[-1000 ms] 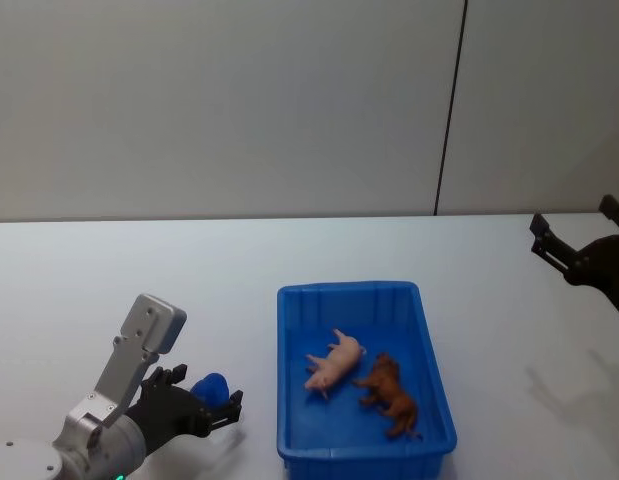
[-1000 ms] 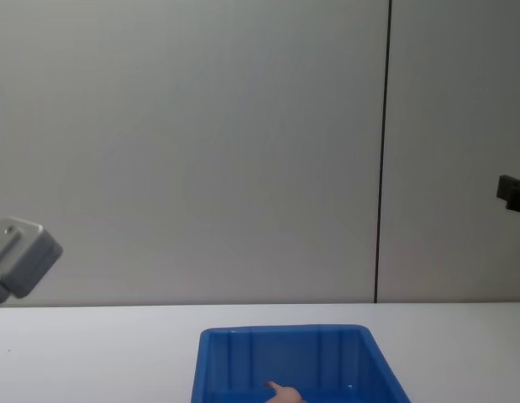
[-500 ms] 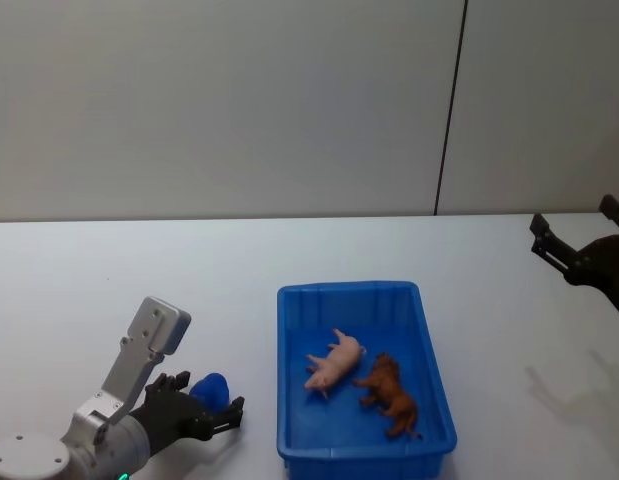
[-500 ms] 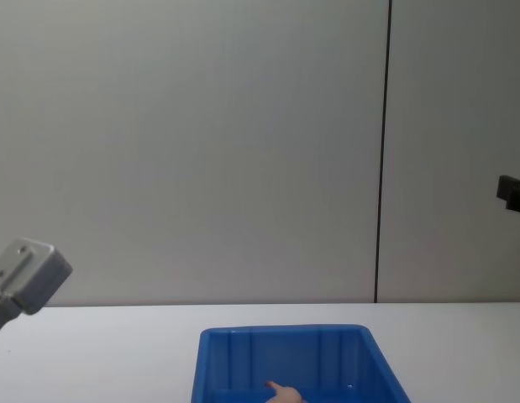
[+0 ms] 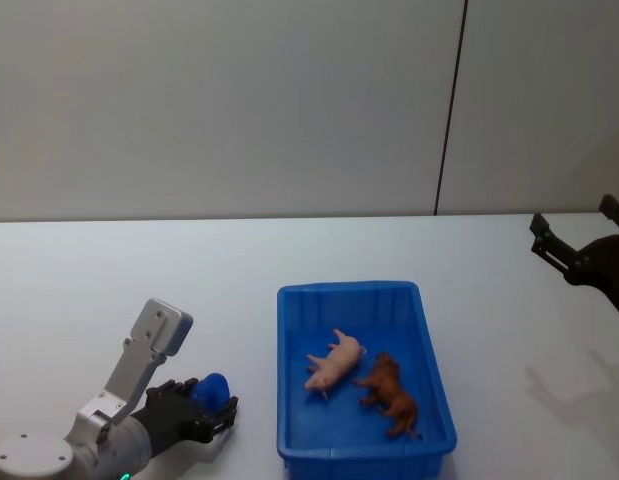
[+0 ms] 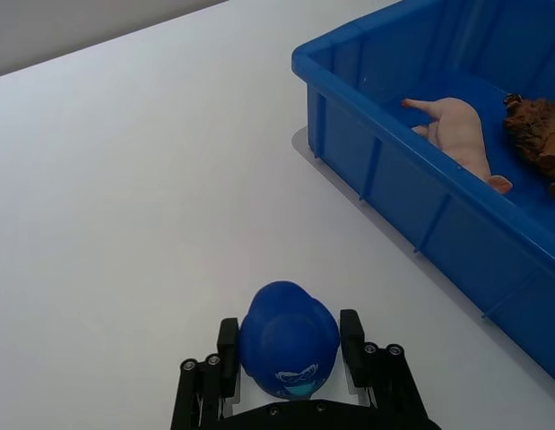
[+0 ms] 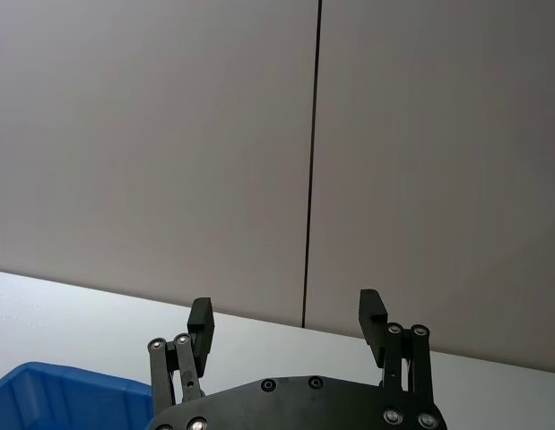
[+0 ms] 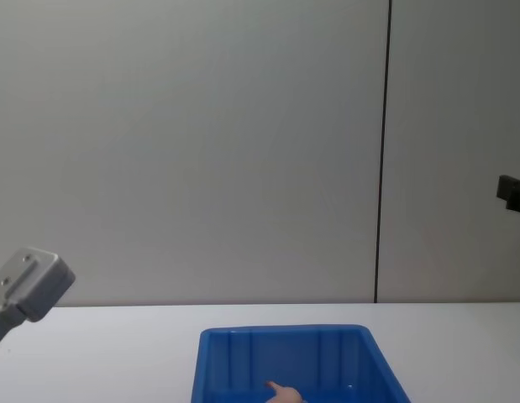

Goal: Pick up the two dolls from the table and place them into the box.

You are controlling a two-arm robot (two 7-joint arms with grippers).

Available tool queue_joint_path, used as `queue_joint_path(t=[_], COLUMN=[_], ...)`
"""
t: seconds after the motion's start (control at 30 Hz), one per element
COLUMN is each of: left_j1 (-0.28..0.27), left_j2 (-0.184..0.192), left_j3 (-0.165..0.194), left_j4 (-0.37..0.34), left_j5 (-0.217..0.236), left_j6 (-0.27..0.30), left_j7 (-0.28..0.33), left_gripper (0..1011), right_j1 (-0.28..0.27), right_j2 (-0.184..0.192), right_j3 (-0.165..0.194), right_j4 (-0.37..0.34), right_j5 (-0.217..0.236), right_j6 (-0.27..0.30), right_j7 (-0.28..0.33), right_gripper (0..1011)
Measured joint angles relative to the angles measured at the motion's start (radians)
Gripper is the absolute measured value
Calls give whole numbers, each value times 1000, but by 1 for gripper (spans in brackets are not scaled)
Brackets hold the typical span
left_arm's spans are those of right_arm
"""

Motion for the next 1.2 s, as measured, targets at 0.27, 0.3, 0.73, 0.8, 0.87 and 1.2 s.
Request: queue_joint_path(t=[0.27,0.3,0.73,0.8,0.87,1.2], left_j1=[-2,-2,3,1,-2,-37], left_j2=[-2,-2,8,10,11,6], left_j3=[0,0,-13,-16,-19,-29], left_j4=[4,4,-51,-64,-73,-118], left_j5=[2,2,20,25,28,48], left_j6=[0,0,-42,-54,-62,-109], left_j7=[-3,-3,30,33,33,-30], left_gripper=[586,581,495,486,479,409], right_j1=[0,0,0,0,0,0], right_j2=[0,0,0,0,0,0], right_j3=[0,0,0,0,0,0], right_j4=[0,0,0,0,0,0], right_j5=[0,0,0,0,0,0], right_j6=[0,0,0,0,0,0], right_j7=[0,0,0,0,0,0], right_gripper=[1001,1001,1000,1000,1001,1001])
